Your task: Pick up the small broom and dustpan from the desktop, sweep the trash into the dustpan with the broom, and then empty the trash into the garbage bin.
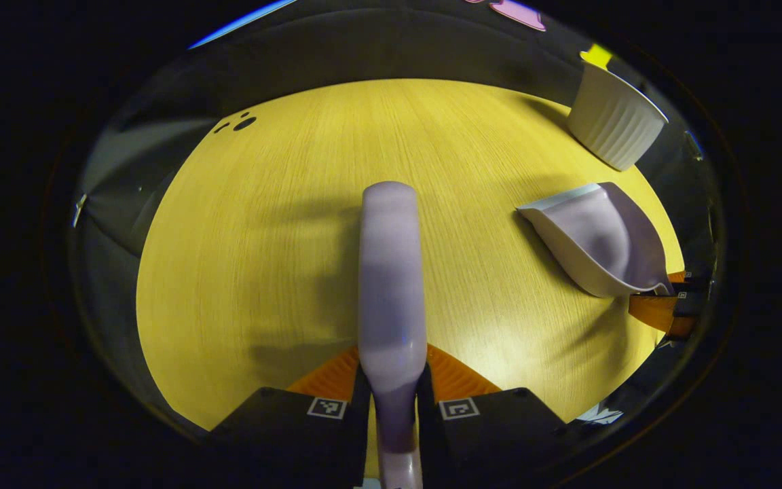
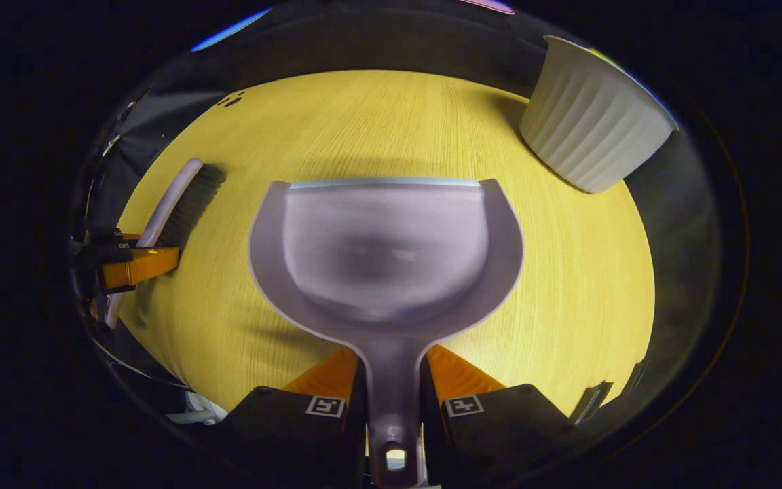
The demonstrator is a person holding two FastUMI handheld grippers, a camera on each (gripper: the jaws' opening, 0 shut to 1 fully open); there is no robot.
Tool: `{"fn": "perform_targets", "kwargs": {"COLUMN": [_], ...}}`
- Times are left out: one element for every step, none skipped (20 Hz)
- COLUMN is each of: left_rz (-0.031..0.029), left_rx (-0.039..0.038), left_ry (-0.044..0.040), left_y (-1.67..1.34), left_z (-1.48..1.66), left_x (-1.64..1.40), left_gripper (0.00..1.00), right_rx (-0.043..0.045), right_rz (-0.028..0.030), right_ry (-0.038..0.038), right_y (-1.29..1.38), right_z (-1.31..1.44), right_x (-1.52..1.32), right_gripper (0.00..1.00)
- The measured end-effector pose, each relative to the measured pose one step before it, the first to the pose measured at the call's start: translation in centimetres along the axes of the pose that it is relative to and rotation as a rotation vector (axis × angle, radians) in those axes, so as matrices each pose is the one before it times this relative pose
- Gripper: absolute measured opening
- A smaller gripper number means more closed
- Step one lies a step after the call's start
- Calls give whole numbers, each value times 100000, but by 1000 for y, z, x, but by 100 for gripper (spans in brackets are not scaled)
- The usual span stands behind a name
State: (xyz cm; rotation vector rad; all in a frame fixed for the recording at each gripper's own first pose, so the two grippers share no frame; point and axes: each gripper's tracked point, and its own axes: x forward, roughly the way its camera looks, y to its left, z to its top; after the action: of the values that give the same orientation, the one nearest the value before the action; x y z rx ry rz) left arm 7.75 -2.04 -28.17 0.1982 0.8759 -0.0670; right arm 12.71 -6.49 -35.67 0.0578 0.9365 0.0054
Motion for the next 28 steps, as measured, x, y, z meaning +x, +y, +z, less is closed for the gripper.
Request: {"fn": "perform_targets", "kwargs": {"left_rz": [125, -109, -1410, -1177, -871, -614, -507, 237, 1042, 1181, 431, -25, -241, -221, -138, -597, -590, -421, 58, 7, 34, 138, -245, 583, 324, 213, 409, 125], "left_rx": [724, -57, -610, -972, -672, -34, -273, 459, 645, 334, 15, -145, -93, -32, -173, 115, 574, 872, 1166, 1246, 1228, 598, 359, 348, 230, -285, -965, -1550], "left_ry": [-170, -148, -616, -1053, -1561, -2782, -3510, -3252, -3515, -4415, -4977, -5661, -4561, -5124, -6410, -6047, -6114, -5304, -5849, -5524, -4937, -3569, -1607, -880, -1701, -1849, -1598, -916], "left_y": [-198, 95, -219, -357, -243, 160, -185, 98, 172, 259, 50, -152, -127, 236, 222, -199, -210, -86, -95, -230, -239, -213, -423, -257, -215, 70, -183, -232], "left_z": [163, -4, -54, 137, 117, 419, 550, 534, 685, 713, 963, 1167, 1099, 1348, 1372, 1717, 1643, 1269, 1669, 1649, 1687, 1170, 821, 364, 430, 55, 228, -101], "left_x": [-78, -6, -75, 99, -221, -852, -429, -657, -895, -988, -1009, -1491, -1160, -1144, -1267, -1119, -1242, -1079, -1148, -1155, -1113, -787, -909, -838, -865, -288, -813, -765], "left_gripper": [36, 38, 39, 48, 59, 79, 99, 96, 96, 95, 95, 95, 95, 95, 95, 95, 95, 95, 95, 95, 95, 95, 95, 95, 95, 95, 95, 95], "right_rx": [1431, 797, 543, 585, 871, 1146, 1429, 1767, 2222, 2110, 1898, 1669, 1521, 1138, 622, 346, 809, 1054, 1099, 788, 266, 535, 521, -21, -591, -844, -661, -228], "right_rz": [413, 219, 264, 201, 367, -205, -1365, -2224, -1452, -789, -486, -664, -298, -161, 35, -517, -763, -229, -171, 121, 116, 1277, 1593, 452, 215, 277, 380, 596], "right_ry": [-141, -232, -362, -483, -964, -1650, -2236, -2080, -1951, -3265, -4047, -4605, -4675, -4546, -4087, -2886, -2860, -3807, -4666, -5312, -5715, -5951, -5904, -5876, -6130, -5300, -4538, -2890], "right_y": [155, 4, 95, 49, -9, -64, -276, -392, -138, 25, -69, -84, -25, -29, -45, -165, -179, 36, 110, 193, 238, 485, 636, 296, 196, 134, 110, 89], "right_z": [-11, 133, 19, 106, 208, 222, 497, 398, 131, 412, 538, 1018, 1027, 1113, 1140, 1026, 937, 1286, 1200, 1383, 1423, 1492, 1392, 1388, 1377, 1032, 811, 395], "right_x": [-61, 28, -70, -66, -287, -153, -710, -526, -949, -1022, -1179, -1076, -1404, -1160, -1062, -872, -955, -1036, -1088, -1028, -906, -1102, -964, -936, -791, -966, -843, -592], "right_gripper": [39, 38, 42, 46, 64, 82, 100, 97, 97, 99, 99, 99, 99, 99, 99, 99, 99, 99, 99, 99, 99, 99, 98, 98, 98, 98, 98, 98]}}
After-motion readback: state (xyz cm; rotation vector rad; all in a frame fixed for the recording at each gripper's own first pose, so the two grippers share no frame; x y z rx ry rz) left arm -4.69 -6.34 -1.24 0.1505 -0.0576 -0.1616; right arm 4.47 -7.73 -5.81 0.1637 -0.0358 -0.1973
